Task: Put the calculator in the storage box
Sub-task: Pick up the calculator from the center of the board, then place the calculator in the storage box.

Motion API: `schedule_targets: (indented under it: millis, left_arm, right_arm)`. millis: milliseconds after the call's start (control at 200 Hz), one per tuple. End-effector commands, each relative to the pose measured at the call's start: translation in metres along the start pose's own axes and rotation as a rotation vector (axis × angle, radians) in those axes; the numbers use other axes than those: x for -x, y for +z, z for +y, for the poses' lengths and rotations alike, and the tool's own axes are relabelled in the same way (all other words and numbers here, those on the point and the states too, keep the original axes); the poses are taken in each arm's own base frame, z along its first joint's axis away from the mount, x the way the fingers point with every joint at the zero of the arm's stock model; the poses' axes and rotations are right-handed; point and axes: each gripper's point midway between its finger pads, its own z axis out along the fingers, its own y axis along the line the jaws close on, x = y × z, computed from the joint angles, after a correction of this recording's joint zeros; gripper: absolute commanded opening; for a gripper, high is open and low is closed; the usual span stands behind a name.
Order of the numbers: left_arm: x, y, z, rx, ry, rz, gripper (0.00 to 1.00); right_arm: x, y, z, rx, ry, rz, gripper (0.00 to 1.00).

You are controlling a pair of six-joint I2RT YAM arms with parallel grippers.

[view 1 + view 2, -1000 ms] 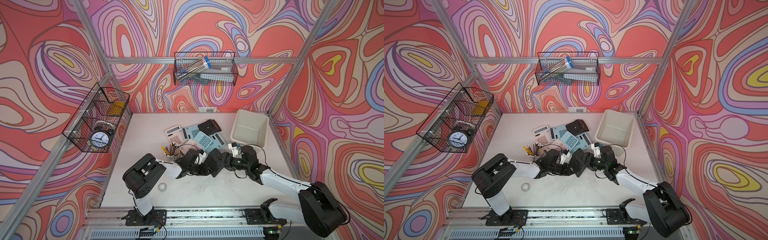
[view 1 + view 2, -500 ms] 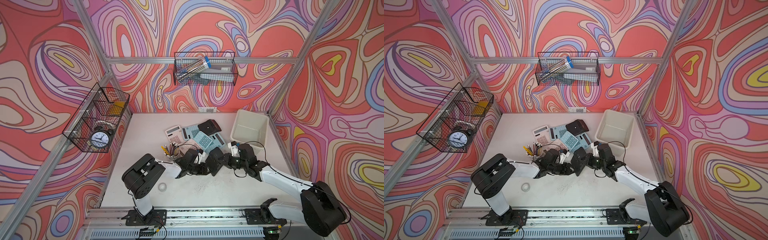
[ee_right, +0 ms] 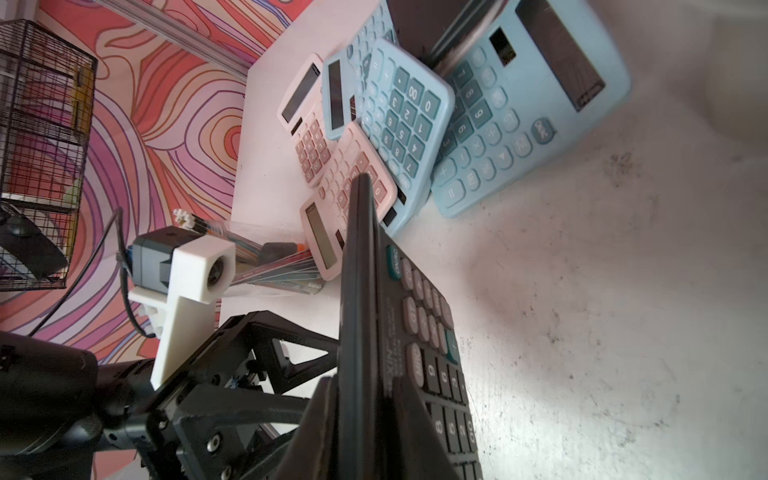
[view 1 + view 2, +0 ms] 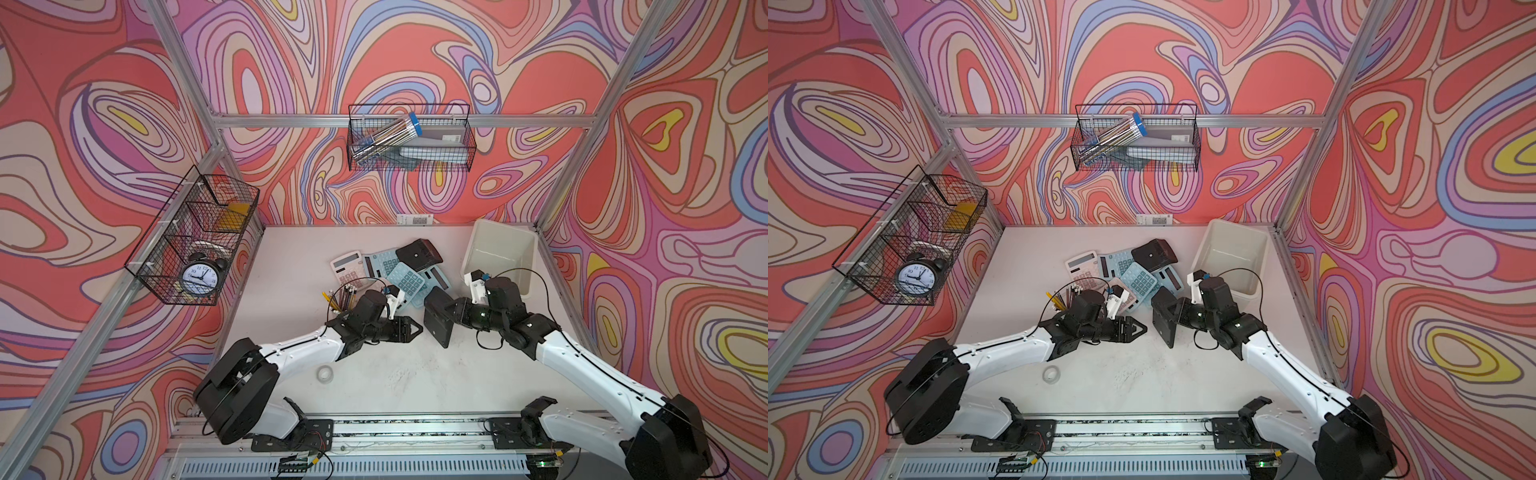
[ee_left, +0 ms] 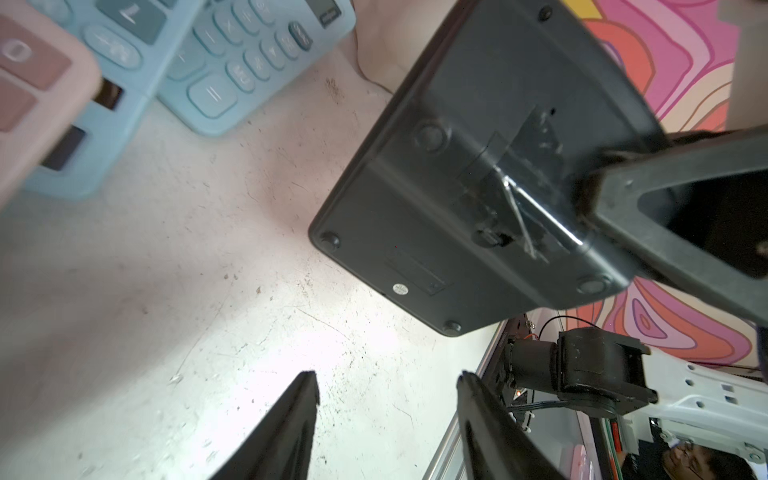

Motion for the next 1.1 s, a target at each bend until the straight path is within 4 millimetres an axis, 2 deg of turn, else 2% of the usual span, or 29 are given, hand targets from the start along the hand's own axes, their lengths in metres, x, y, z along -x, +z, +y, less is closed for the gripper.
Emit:
schedule_targets:
  millis: [0, 140, 305, 320, 346, 451, 626, 761, 1092]
  left_arm:
    - [0.009, -0.023, 0.002, 0.098, 0.043, -0.034, 0.69]
    - [0.022, -0.047, -0.004, 0.156, 0.075, -0.084, 0.81]
    - [0.031, -0.060, -0.010, 0.192, 0.094, -0.105, 0.91]
    - [0.031, -0.061, -0.010, 0.196, 0.095, -0.106, 0.97]
    - [0.033, -0.063, -0.011, 0.199, 0.100, -0.107, 0.99]
    - [0.041, -0.066, -0.017, 0.202, 0.115, -0.124, 0.99]
    - [0.043, -0.069, -0.013, 0.242, 0.119, -0.122, 0.99]
    - [0.043, -0.066, -0.007, 0.255, 0.117, -0.133, 0.99]
    - [0.035, -0.043, 0.006, 0.222, 0.169, -0.127, 0.99]
  right_arm:
    - [0.020, -0.019, 0.017, -0.017, -0.070, -0.054, 0.05]
    - [0.044, -0.035, 0.027, -0.072, -0.109, -0.114, 0.00]
    - [0.072, -0.055, 0.037, -0.144, -0.157, -0.194, 0.00]
    - [0.075, -0.057, 0.038, -0.150, -0.162, -0.200, 0.00]
    - [0.080, -0.061, 0.039, -0.163, -0.169, -0.216, 0.00]
    - [0.098, -0.075, 0.042, -0.230, -0.204, -0.268, 0.00]
    - [0.128, -0.093, 0.036, -0.376, -0.246, -0.359, 0.00]
    - [0.147, -0.098, 0.025, -0.498, -0.271, -0.402, 0.00]
    - [0.183, -0.099, -0.002, -0.758, -0.342, -0.466, 0.00]
